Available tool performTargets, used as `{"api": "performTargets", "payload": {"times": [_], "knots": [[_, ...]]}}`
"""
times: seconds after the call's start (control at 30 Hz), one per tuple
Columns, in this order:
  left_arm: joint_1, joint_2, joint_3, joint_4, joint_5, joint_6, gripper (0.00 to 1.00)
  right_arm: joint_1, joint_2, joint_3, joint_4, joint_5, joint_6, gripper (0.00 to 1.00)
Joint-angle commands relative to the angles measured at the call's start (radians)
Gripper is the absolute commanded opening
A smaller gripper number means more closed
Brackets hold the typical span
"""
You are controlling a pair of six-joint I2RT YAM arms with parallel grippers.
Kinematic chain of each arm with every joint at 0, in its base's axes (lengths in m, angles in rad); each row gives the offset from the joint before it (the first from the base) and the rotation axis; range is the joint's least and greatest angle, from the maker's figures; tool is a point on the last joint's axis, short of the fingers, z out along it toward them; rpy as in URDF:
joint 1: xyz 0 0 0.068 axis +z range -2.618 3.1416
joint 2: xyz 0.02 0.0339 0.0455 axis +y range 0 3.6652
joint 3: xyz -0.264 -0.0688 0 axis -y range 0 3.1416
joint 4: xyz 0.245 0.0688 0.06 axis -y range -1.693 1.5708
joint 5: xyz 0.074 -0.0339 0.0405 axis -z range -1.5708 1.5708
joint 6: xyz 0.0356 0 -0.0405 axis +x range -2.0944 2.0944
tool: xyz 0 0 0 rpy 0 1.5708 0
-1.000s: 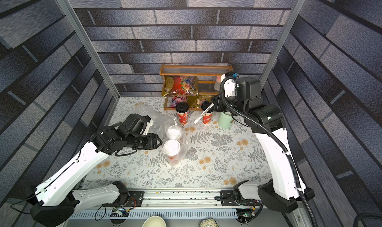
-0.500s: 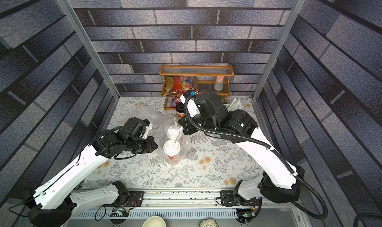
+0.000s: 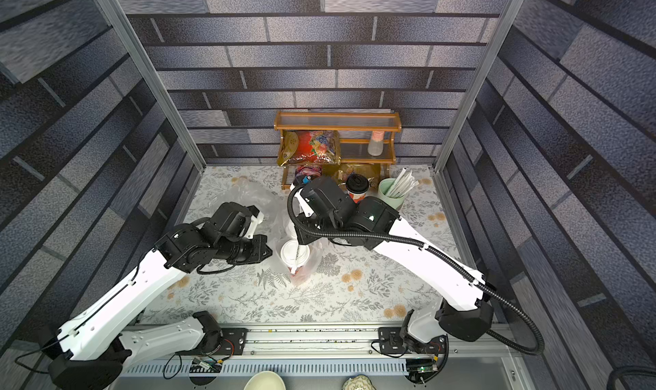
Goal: Pack milk tea into plastic carrier bags
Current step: Place the straw in the plastic carrier bag.
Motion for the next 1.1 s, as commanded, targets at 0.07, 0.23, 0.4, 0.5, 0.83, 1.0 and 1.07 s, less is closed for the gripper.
{"api": "performTargets", "payload": {"times": [0.07,0.23,0.4,0.5,0.83,1.0,1.07], "knots": [[0.016,-0.025,-0.012,0.011,0.020,0.006,0.00,0.043,0.018,-0.035,0.026,0.039,0.006,0.01],[0.023,-0.033,-0.018,0.017,0.026,0.001,0.00,0.081,0.019,-0.096,0.078,0.056,-0.008,0.01],[0.026,-0.034,-0.027,0.023,0.036,0.002,0.00,0.117,0.018,-0.181,0.154,0.076,-0.023,0.01],[0.027,-0.033,-0.026,0.026,0.038,0.001,0.00,0.131,0.011,-0.249,0.208,0.084,-0.031,0.01],[0.034,-0.035,-0.027,0.027,0.040,-0.002,0.00,0.154,-0.032,-0.496,0.445,0.069,-0.052,0.02],[0.036,-0.030,-0.017,0.024,0.040,-0.001,0.00,0.158,-0.054,-0.596,0.551,0.057,-0.049,0.02],[0.035,-0.031,-0.017,0.024,0.040,0.000,0.00,0.161,-0.056,-0.623,0.572,0.054,-0.052,0.02]]}}
